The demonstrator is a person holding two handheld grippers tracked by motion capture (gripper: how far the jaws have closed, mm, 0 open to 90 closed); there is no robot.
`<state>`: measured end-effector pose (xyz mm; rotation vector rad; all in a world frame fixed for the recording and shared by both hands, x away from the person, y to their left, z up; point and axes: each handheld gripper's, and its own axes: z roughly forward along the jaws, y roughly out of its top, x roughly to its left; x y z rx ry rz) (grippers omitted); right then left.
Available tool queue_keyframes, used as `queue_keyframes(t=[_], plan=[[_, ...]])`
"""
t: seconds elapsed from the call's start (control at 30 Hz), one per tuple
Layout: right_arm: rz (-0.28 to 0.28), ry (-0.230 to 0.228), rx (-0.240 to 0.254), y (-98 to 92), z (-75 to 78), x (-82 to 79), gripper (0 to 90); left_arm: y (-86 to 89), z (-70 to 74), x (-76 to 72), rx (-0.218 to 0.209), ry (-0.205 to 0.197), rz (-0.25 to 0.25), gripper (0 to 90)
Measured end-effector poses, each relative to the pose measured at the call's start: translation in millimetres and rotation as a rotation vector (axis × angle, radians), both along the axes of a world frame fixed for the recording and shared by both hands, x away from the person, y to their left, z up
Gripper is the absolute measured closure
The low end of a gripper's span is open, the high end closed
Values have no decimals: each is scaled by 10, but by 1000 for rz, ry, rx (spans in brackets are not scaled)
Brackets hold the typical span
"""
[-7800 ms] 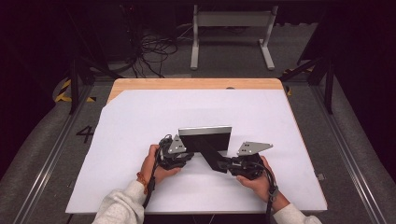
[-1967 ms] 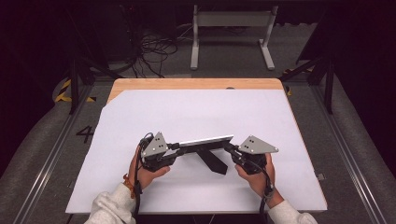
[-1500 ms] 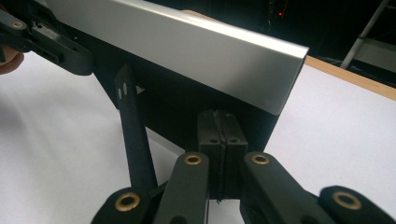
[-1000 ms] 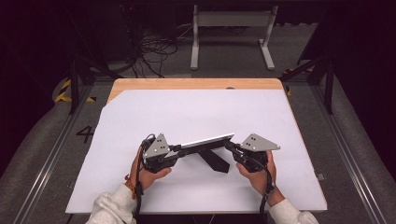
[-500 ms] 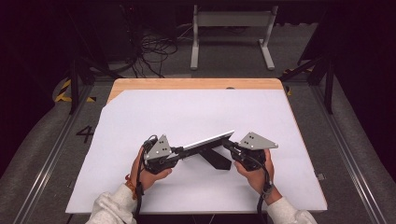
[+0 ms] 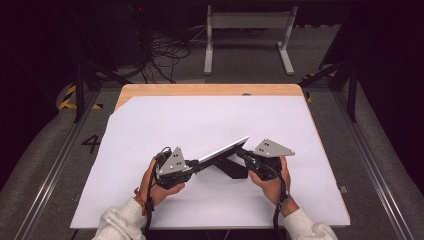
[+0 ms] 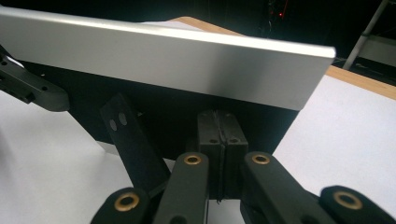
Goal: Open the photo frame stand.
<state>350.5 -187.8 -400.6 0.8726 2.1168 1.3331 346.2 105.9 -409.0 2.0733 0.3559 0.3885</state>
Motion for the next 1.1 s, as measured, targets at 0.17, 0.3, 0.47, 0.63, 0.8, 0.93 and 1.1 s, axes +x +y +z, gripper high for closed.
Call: queue_keyframes(t=[0.17,0.3,0.47,0.63,0.8,0.93,1.1], plan=[[3,1,-6,26,-9,12,900,-17,6,-37,17,-17,5,825],[8,7,1,29,-15,31,900,-25,3,-51,11,-11,3,822],[9,5,1,36,-17,39,900,-43,5,-76,14,-13,-8,816],[9,6,1,62,-17,55,895,-57,10,-116,14,-4,-2,803],[9,10,-8,104,-19,65,895,-60,13,-124,18,-7,-3,796],[11,15,-8,114,-20,75,895,-77,15,-142,20,-8,-1,791],[7,16,0,134,-24,99,893,-102,10,-155,11,-5,3,774]])
